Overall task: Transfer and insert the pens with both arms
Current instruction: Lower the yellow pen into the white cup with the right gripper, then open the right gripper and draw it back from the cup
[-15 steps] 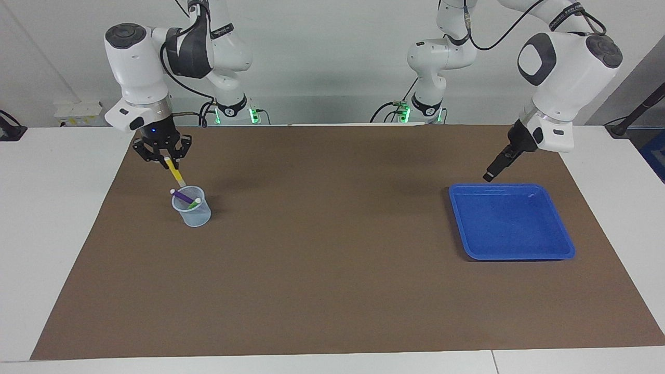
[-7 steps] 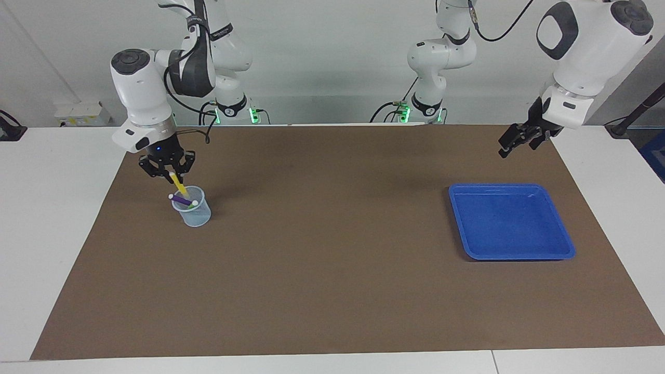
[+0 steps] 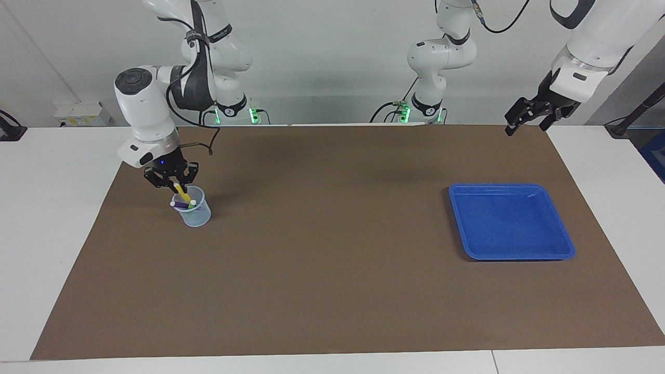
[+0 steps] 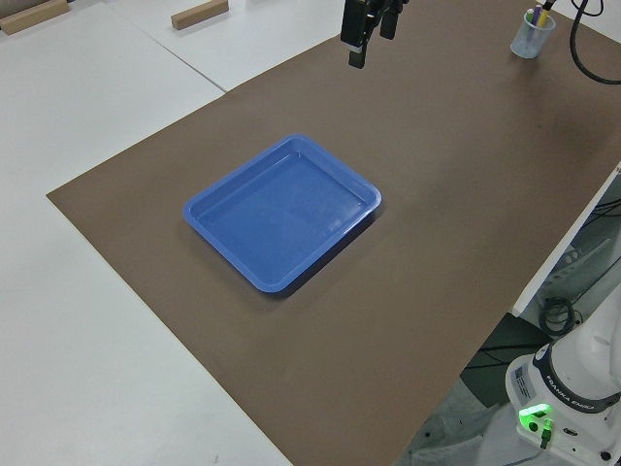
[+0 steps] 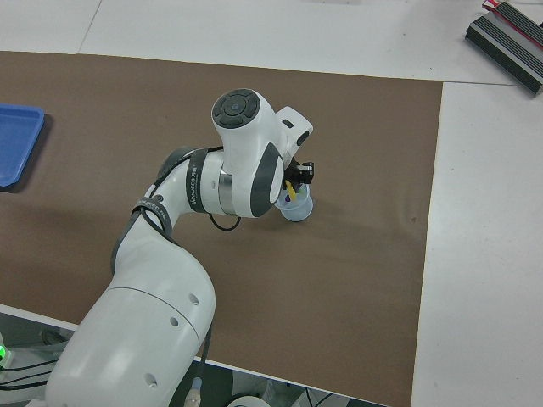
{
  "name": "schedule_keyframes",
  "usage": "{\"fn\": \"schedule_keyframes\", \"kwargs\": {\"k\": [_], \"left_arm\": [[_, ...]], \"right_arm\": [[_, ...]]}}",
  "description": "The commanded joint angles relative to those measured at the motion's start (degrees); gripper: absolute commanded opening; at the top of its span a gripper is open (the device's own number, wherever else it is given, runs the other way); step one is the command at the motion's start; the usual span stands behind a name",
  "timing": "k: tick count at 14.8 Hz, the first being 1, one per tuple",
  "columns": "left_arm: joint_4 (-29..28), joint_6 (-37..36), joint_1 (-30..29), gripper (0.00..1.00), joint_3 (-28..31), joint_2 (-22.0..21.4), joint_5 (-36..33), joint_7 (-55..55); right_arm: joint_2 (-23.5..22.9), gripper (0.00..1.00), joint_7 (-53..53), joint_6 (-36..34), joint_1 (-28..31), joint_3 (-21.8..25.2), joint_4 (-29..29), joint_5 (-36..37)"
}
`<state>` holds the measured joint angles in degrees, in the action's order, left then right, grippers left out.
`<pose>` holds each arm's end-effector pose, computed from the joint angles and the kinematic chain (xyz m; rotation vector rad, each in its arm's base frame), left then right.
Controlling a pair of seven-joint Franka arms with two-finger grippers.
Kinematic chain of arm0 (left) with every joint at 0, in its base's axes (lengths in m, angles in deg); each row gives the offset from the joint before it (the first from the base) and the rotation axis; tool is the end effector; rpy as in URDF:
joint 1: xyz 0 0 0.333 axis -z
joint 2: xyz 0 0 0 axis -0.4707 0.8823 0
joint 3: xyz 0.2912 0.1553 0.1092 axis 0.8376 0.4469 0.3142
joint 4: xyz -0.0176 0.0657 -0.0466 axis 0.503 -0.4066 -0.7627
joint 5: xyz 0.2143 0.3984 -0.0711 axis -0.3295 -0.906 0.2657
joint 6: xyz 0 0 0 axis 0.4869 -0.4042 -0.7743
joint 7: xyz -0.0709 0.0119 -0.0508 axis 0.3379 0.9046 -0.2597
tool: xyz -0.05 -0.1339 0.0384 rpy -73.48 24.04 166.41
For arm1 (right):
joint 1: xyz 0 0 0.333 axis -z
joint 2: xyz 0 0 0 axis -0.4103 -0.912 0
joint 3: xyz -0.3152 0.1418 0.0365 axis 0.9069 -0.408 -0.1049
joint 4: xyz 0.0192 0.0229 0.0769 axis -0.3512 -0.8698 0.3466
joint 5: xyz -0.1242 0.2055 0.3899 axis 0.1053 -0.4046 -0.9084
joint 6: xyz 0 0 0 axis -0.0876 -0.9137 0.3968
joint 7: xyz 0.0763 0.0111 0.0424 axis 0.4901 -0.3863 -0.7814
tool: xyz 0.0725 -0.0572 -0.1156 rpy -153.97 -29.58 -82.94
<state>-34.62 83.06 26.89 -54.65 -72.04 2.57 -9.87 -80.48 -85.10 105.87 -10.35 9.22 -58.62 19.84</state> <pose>0.6046 -0.0041 0.6288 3.1158 0.0477 -0.1075 0.5797 -0.0315 0.3593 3.0539 0.2069 0.1208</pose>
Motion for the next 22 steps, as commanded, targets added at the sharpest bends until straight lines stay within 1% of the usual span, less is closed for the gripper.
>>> {"fn": "schedule_keyframes", "kwargs": {"k": [1,4,7,10,12,14,18,22], "left_arm": [[1.2,0.2,2.6,1.0,2.7,2.5,-0.2,-1.7],[1.6,-0.7,2.4,1.0,3.0,3.1,-0.2,-1.6],[1.5,-0.7,2.0,1.0,2.1,2.2,-0.4,-1.0],[1.1,-1.6,0.0,1.0,1.1,1.5,-0.3,-1.1],[0.5,-1.4,-0.5,1.0,1.0,0.6,-0.3,-1.0],[-1.3,0.4,-0.7,1.0,0.9,0.0,-0.3,-1.0],[-1.1,0.6,-0.7,1.0,1.0,0.0,-0.2,0.1],[-1.1,1.3,-0.5,1.0,0.9,0.2,-0.5,0.2]], "right_arm": [[-0.2,1.0,2.8,0.4,0.6,-0.7,0.3,1.1],[-0.3,1.0,2.8,-1.6,0.5,-0.7,2.2,2.0],[-0.3,1.0,2.9,-5.7,0.4,-0.8,5.2,2.0],[-0.3,1.0,2.9,-8.8,0.3,-0.8,8.3,2.0],[-0.5,1.0,2.9,-12.7,0.3,-1.0,12.2,2.0],[-1.2,1.0,2.8,-17.6,0.3,-1.0,16.9,1.9],[-1.1,1.0,2.9,-24.8,0.1,-1.3,23.3,0.9],[-1.2,1.0,3.0,-30.8,0.3,-1.3,29.0,-4.0]]}}
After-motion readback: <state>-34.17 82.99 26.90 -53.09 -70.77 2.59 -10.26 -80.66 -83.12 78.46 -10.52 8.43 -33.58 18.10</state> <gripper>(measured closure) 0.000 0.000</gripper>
